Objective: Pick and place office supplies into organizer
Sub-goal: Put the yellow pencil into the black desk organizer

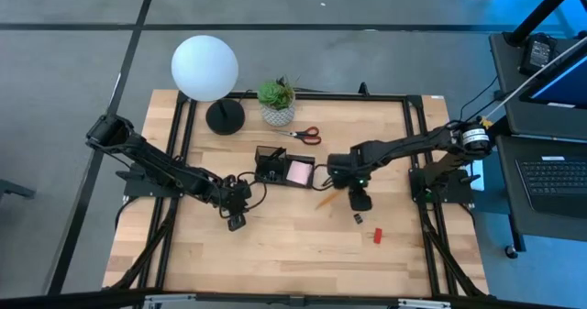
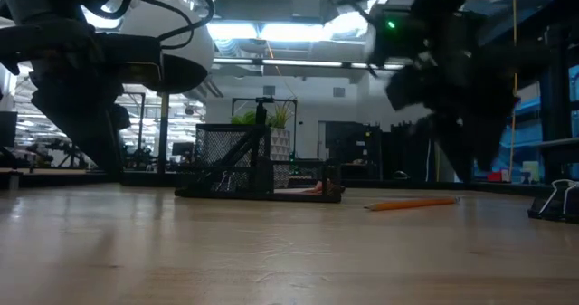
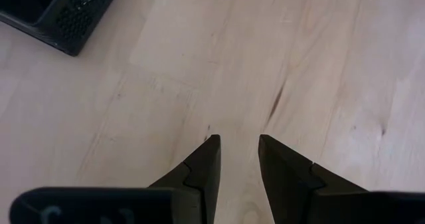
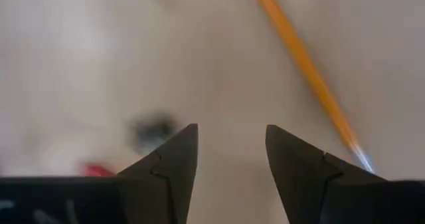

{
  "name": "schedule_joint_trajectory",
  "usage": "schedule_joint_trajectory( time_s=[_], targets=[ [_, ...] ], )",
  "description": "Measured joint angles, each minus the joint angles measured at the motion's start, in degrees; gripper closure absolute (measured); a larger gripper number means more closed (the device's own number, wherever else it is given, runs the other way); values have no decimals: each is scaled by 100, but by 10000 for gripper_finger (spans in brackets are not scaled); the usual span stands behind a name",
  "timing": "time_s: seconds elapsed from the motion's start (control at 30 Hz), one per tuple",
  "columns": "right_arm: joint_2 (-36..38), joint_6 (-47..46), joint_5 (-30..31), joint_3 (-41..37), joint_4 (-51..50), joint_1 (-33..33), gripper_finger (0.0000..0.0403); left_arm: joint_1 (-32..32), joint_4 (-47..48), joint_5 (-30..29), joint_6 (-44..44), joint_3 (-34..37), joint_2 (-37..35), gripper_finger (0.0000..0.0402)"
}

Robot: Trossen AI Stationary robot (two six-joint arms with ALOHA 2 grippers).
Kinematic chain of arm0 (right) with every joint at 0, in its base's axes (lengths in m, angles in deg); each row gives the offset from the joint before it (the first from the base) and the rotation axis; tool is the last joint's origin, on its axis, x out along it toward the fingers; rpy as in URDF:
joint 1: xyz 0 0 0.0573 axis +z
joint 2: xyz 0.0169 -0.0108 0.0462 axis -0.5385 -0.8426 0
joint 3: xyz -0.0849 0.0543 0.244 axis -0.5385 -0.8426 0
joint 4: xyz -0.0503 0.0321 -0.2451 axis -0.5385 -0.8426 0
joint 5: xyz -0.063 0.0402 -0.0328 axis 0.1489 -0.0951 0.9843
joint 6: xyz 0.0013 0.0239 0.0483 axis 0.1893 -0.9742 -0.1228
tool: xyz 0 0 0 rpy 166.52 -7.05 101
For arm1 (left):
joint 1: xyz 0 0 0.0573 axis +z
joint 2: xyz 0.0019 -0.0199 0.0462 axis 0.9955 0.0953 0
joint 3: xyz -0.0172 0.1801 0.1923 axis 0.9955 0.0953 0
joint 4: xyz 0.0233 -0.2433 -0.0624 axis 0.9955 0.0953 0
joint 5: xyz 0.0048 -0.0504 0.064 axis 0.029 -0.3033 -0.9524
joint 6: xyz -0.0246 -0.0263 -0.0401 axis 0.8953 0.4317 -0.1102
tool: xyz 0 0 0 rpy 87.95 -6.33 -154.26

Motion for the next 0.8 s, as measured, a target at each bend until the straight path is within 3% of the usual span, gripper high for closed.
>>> schedule_joint_trajectory(
  time_s=[0.13, 0.27, 0.63, 0.8],
  targets=[
    [0, 29, 1388, -3, -660, 24, 224, 0, 0, -17, 0, 0, 1, 304],
    [0, 520, 1938, -1, -434, 24, 224, 0, 0, -163, 0, 1, 1, 304],
    [61, 1065, 1834, 0, 83, 24, 224, 0, 0, -195, 151, 0, 2, 304],
    [547, 1063, 1792, -327, 420, 24, 224, 0, 0, -193, 151, 1, 2, 304]
  ],
)
